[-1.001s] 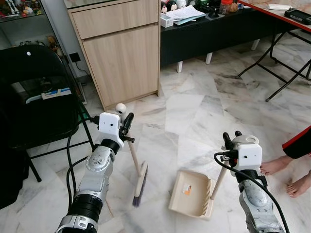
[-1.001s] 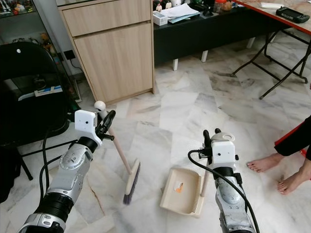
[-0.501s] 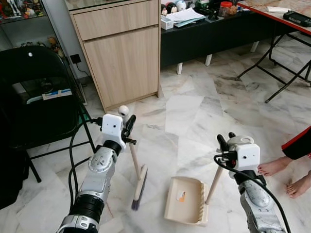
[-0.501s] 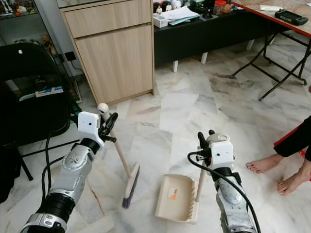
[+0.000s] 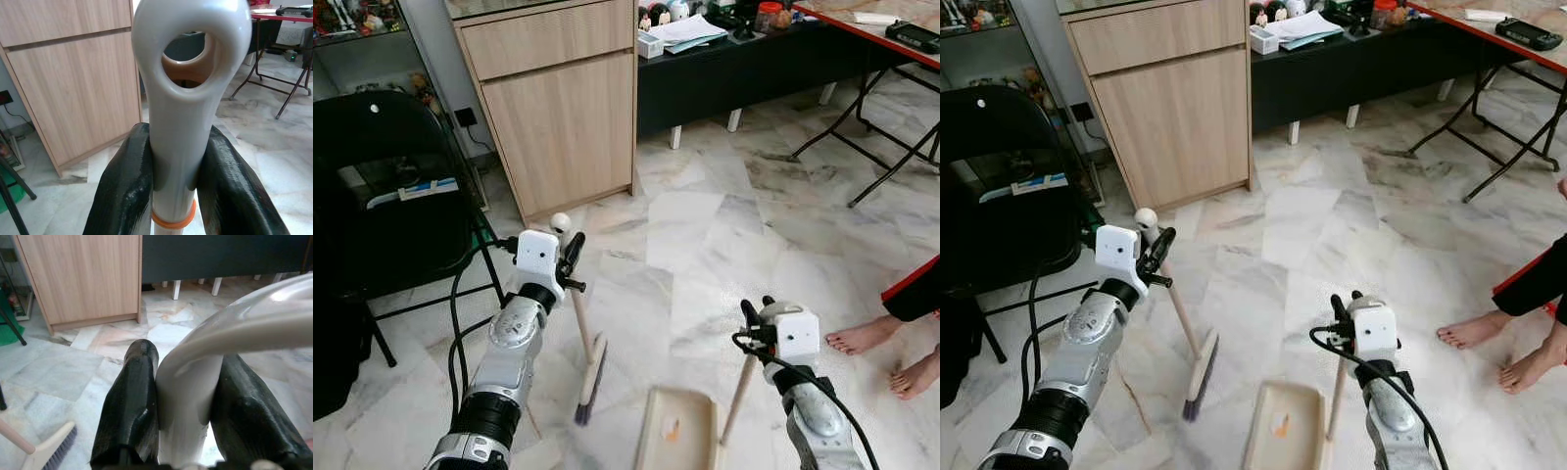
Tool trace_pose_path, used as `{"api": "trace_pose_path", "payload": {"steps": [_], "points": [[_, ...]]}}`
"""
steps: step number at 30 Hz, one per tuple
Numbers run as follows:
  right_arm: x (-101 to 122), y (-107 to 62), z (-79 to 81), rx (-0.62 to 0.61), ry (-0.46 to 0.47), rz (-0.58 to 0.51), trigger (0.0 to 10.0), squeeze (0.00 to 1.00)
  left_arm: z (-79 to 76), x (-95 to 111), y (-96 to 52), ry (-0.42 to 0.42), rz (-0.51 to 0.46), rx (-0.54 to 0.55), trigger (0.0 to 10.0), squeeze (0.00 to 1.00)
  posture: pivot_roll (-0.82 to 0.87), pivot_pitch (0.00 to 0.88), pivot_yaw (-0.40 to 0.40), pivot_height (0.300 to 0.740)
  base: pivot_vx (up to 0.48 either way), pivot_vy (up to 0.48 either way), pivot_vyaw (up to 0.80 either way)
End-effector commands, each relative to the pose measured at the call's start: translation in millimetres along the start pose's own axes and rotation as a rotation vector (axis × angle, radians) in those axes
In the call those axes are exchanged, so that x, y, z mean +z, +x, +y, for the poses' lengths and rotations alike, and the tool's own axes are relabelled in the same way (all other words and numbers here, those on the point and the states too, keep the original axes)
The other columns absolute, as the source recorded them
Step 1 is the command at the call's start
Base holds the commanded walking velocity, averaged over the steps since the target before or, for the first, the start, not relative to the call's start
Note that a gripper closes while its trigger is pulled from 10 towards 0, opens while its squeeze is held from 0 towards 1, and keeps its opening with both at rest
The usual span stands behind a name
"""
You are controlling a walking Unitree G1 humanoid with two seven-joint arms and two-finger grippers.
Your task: Sweep floor
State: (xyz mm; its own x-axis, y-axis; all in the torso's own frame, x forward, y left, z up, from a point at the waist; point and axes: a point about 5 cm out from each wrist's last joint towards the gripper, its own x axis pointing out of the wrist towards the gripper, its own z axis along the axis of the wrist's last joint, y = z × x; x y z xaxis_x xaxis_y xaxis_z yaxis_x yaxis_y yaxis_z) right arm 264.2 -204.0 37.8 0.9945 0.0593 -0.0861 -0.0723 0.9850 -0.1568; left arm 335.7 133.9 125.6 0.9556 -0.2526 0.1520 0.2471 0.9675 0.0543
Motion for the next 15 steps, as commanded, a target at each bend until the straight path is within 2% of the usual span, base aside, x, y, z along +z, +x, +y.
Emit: {"api": "trace_pose_path", "payload": {"steps": [1, 7, 15], "points": [[13.2, 3.5, -6.0, -0.025, -0.019, -0.063, 10.0, 0.0, 1.1, 7.5, 2.0, 0.019, -0.037, 0.003, 10.0, 0.0, 0.05, 0.067, 0.028, 0.74, 0.0, 0.0, 0.0], [17.0, 7.2, -8.2, -0.026, -0.043, -0.08, 10.0, 0.0, -3.2, 7.9, 3.3, 0.013, -0.042, -0.003, 10.0, 0.0, 0.05, 0.065, 0.025, 0.74, 0.0, 0.0, 0.0], [25.1, 9.6, -6.5, -0.016, -0.054, -0.113, 10.0, 0.0, 2.4, 8.0, 1.5, 0.022, -0.042, 0.013, 10.0, 0.0, 0.05, 0.064, 0.023, 0.74, 0.0, 0.0, 0.0]]}}
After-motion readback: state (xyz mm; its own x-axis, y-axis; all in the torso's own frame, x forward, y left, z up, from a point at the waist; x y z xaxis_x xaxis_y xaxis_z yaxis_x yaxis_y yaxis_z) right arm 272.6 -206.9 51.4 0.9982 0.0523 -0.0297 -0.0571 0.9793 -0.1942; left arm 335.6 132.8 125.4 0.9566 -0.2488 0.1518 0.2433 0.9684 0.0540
